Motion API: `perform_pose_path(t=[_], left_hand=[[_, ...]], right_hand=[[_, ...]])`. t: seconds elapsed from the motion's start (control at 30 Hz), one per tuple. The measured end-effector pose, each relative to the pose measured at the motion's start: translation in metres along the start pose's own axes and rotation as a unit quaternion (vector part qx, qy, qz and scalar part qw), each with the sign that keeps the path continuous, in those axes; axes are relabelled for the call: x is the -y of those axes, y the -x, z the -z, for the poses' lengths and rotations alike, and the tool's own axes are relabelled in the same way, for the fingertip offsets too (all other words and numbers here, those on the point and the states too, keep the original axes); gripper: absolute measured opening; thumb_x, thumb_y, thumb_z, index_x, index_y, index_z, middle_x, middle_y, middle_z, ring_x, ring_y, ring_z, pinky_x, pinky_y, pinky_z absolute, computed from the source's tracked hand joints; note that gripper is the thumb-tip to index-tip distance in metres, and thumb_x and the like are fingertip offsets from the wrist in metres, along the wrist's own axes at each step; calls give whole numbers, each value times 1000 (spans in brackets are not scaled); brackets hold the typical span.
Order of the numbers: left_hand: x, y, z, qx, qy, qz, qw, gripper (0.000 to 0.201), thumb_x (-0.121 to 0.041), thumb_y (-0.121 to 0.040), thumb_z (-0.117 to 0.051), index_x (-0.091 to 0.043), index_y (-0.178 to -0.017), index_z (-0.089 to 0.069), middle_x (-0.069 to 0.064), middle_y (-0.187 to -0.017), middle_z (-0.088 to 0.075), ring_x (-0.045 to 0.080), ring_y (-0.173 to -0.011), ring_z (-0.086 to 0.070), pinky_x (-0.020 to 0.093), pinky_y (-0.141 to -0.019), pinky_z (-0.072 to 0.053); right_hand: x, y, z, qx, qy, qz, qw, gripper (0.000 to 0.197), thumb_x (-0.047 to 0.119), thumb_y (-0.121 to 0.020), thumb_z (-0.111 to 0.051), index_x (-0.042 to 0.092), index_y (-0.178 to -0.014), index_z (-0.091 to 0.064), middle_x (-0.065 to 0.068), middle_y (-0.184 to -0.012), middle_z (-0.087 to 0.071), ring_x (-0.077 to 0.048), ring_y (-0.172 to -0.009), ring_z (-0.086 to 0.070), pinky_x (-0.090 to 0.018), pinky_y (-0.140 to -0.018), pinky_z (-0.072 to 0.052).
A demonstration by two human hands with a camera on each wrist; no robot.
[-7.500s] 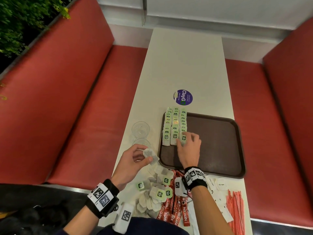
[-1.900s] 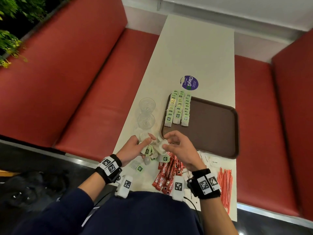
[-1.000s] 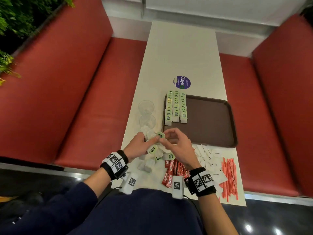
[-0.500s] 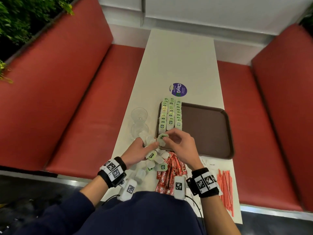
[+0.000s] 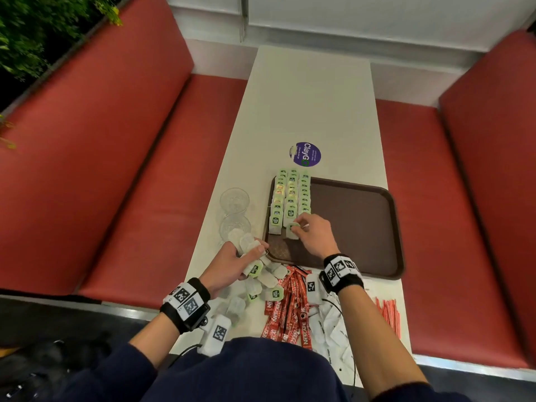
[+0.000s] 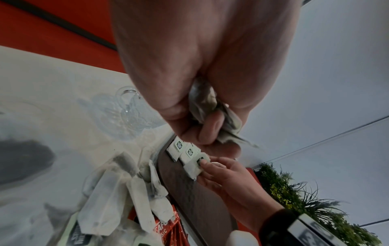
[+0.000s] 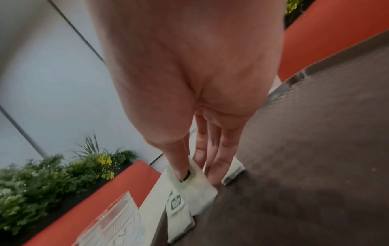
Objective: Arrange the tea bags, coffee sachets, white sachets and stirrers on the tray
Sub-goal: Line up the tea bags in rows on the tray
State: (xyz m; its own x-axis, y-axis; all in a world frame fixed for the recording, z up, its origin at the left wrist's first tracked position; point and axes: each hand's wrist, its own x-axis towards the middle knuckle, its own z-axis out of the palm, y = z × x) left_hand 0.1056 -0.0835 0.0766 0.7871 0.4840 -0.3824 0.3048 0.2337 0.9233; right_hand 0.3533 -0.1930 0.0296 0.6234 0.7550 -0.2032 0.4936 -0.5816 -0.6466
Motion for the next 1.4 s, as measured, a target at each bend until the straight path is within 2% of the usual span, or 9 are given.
perform_pose_path(t=[0.2,0.57,0.7,0.77,0.93,1.03,1.2,1.33,1.4], left_hand=[[-2,-1,-2,-11,16,5,1000,25,-35,-105,-70,-13,-116,-75,6,-79,-63,15,-66,-52,25,-51,-36],[-10,-3,-2,-1,1,4,1000,28,-34,-104,-72,-6,-109,-73,11,-81,-66,18,-65,-54,27,-50,-35],[-15,-3,-4,4,-17,2,1000,29,-36,-104,-72,-7,-105,-73,7,-77,-65,13,-61,-53,25,-50,-37],[-16,-4,-4,11,-34,-2,999,26,-37,-104,-72,-12,-102,-71,5,-73,-60,11,-58,-50,23,-49,-37],[-16,-13,-12,19,-175,-15,984,65,-60,-98,-72,4,-89,-62,6,-62,-43,21,-56,-37,37,-51,-28],[-18,-20,-18,34,-286,-42,957,20,-24,-103,-68,-20,-83,-66,-2,-62,-49,11,-55,-40,31,-54,-30],[-25,-24,-29,12,-356,-69,932,37,-12,-101,-63,-31,-74,-49,-7,-63,-57,6,-56,-50,19,-52,-33],[-24,-24,-28,-5,-336,-90,938,3,-27,-107,-64,-27,-104,-64,-12,-72,-62,2,-60,-57,16,-55,-36],[-23,-24,-27,-14,-331,-94,939,3,-34,-108,-61,-32,-108,-63,-11,-81,-69,1,-70,-62,17,-59,-35]], right_hand=[[-5,-27,-20,-30,31,-18,999,18,36,-102,-73,21,-112,-79,5,-99,-70,-27,-106,-64,-41,-91,-50],[10,-27,-13,-82,79,-10,993,30,39,-98,-76,30,-126,-69,-5,-126,-63,-29,-119,-54,-47,-97,-50],[55,7,14,-24,-115,77,990,9,39,-101,-76,30,-103,-77,13,-100,-73,-4,-93,-63,-31,-85,-52],[81,33,29,39,-170,118,977,6,36,-102,-76,31,-100,-78,13,-97,-75,-6,-90,-65,-27,-83,-53],[104,59,38,36,-55,155,986,35,70,-92,-72,36,-96,-69,9,-82,-63,-9,-78,-59,-32,-70,-49],[114,67,33,-12,83,135,987,56,85,-87,-57,30,-91,-55,11,-83,-56,-11,-76,-56,-34,-64,-46],[119,65,35,1,84,85,993,20,43,-91,-63,25,-87,-57,7,-84,-64,-22,-81,-63,-41,-71,-56],[109,60,45,4,-5,73,997,10,36,-92,-66,30,-85,-60,10,-80,-67,-10,-75,-64,-42,-72,-59],[100,58,55,-27,-60,94,993,14,33,-96,-70,30,-86,-61,12,-86,-68,-7,-77,-65,-33,-75,-57]])
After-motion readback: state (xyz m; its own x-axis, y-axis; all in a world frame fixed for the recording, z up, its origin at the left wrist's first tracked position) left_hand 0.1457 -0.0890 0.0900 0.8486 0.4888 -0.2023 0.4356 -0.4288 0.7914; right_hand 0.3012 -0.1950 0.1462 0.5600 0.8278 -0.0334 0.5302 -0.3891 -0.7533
